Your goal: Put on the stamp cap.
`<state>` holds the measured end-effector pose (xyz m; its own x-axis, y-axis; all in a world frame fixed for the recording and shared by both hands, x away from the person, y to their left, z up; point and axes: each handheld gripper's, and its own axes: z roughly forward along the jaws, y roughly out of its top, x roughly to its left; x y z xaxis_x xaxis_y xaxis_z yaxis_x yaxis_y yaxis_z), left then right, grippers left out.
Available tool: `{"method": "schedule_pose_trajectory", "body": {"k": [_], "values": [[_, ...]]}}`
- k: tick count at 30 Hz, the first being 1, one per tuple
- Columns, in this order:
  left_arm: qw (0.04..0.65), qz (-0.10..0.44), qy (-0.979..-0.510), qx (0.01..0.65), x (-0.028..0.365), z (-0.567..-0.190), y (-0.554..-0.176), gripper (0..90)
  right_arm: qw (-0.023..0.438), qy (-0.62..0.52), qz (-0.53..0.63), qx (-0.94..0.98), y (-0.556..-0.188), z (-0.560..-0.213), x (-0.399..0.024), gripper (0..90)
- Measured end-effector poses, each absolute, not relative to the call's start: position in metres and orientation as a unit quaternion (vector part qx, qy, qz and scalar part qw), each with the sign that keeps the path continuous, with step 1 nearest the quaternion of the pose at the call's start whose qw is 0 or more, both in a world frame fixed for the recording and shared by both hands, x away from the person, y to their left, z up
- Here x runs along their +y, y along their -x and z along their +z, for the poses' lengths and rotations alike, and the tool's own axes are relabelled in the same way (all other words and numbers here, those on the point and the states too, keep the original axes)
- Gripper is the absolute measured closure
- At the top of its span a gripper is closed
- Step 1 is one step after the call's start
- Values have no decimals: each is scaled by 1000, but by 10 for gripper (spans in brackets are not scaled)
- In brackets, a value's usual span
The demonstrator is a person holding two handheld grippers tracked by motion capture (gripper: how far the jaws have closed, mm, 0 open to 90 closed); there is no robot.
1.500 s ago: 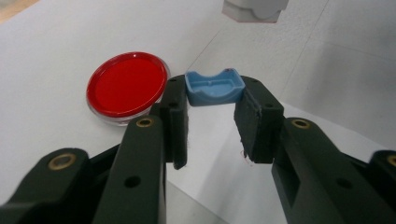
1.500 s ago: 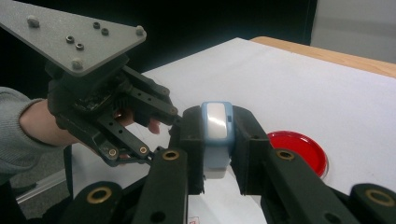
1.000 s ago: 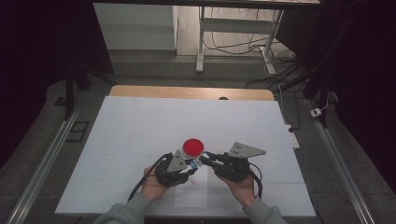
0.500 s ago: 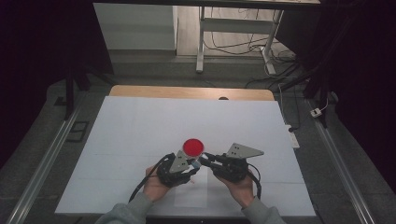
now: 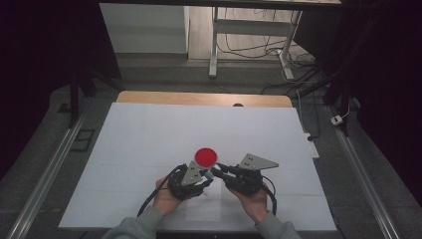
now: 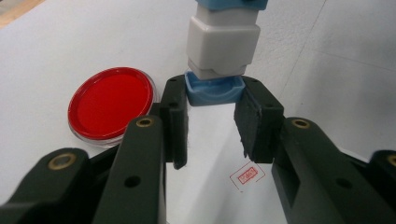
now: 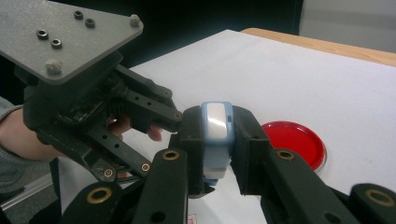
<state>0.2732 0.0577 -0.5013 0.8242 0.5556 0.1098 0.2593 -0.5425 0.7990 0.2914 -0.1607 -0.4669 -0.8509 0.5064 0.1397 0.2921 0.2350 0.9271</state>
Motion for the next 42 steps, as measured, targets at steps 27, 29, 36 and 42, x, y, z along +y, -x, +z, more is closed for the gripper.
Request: {"method": "schedule_pose_trajectory", "body": {"k": [27, 29, 36, 42], "values": [[411, 194, -858, 240, 54, -503, -272, 649, 104, -293, 554, 772, -287, -470, -156, 752], [411, 195, -857, 240, 54, -503, -272, 649, 103, -295, 555, 771, -287, -470, -156, 752], [411, 200, -856, 242, 53, -504, -271, 649, 107, -305, 553, 769, -286, -470, -155, 752], [411, 204, -855, 243, 53, -504, -270, 650, 110, -311, 551, 766, -285, -470, -154, 752]]}}
